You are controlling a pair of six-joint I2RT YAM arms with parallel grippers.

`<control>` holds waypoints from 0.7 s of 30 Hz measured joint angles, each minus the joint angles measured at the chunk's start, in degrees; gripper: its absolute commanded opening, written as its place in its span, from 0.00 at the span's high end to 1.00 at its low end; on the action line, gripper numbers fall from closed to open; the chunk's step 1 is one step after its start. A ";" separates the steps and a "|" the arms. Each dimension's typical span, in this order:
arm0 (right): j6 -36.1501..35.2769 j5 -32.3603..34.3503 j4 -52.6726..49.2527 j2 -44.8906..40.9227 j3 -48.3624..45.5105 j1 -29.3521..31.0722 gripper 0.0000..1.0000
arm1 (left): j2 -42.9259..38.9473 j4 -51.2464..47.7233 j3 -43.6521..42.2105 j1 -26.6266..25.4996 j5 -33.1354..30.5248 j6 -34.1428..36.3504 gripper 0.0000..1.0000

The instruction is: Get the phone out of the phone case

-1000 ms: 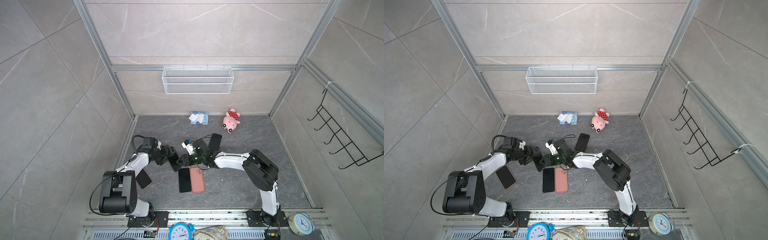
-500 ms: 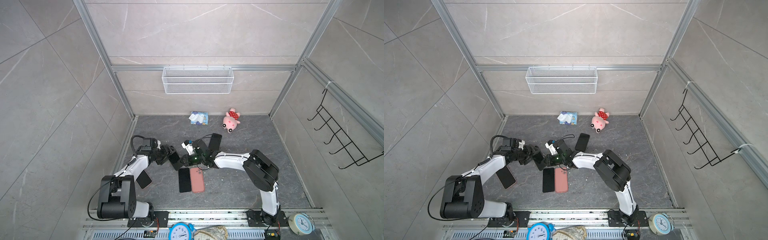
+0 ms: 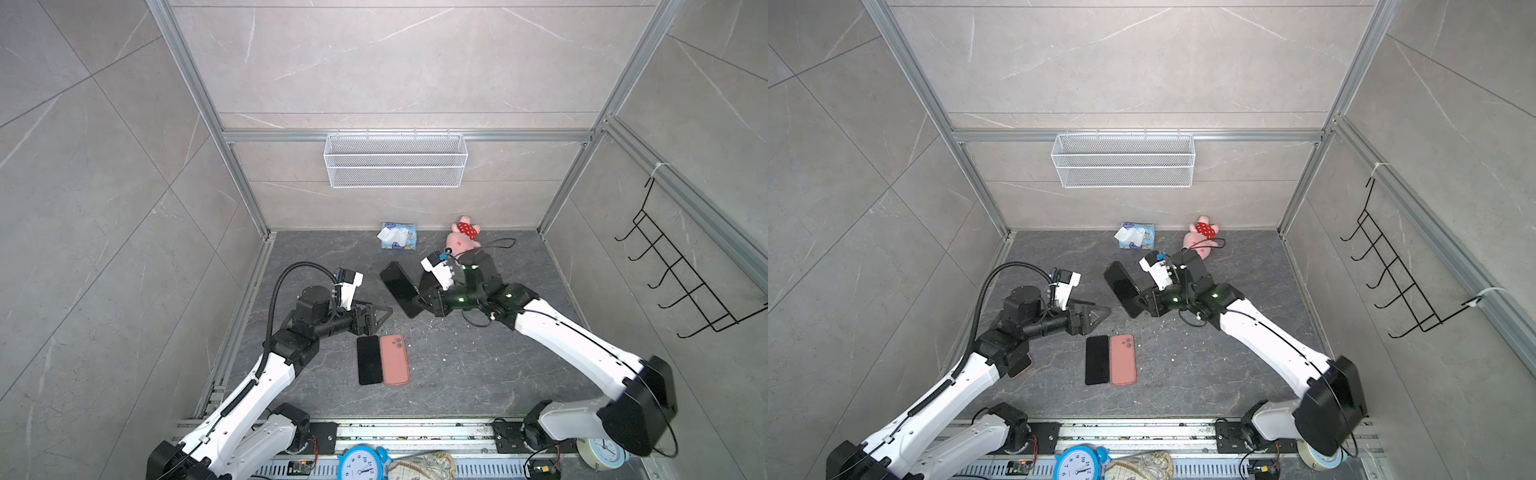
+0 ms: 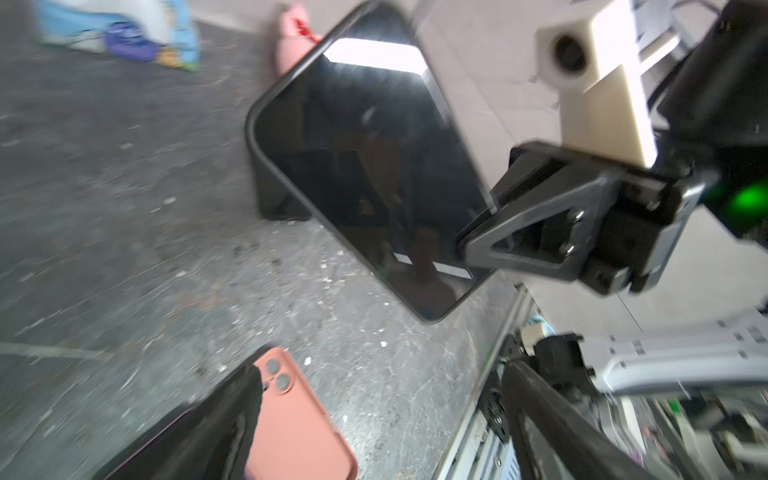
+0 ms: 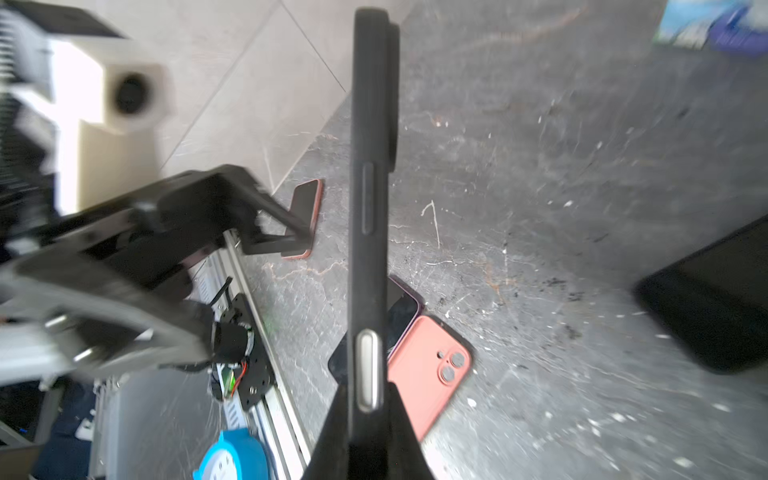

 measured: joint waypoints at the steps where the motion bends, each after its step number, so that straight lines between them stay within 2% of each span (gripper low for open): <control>1: -1.33 -0.70 -0.96 -1.81 -0.11 -0.07 1.00 | 0.39 0.98 -0.42 -0.72 0.98 0.63 0.08; 4: -4.85 -3.37 -2.99 -6.34 -0.72 -0.07 1.00 | 2.23 3.02 -0.79 -4.13 3.80 3.45 0.08; 9: -7.17 -6.14 -4.13 -8.55 -1.90 -0.68 1.00 | 3.65 5.79 -0.76 -7.76 7.85 6.40 0.09; 18: -7.76 -8.50 -4.15 -8.81 -4.98 -0.87 1.00 | 4.15 9.62 -0.39 -6.78 9.18 8.04 0.15; 21: -7.76 -8.63 -4.11 -9.40 -5.27 -0.94 1.00 | 4.96 12.33 -0.37 -5.05 10.27 7.21 0.20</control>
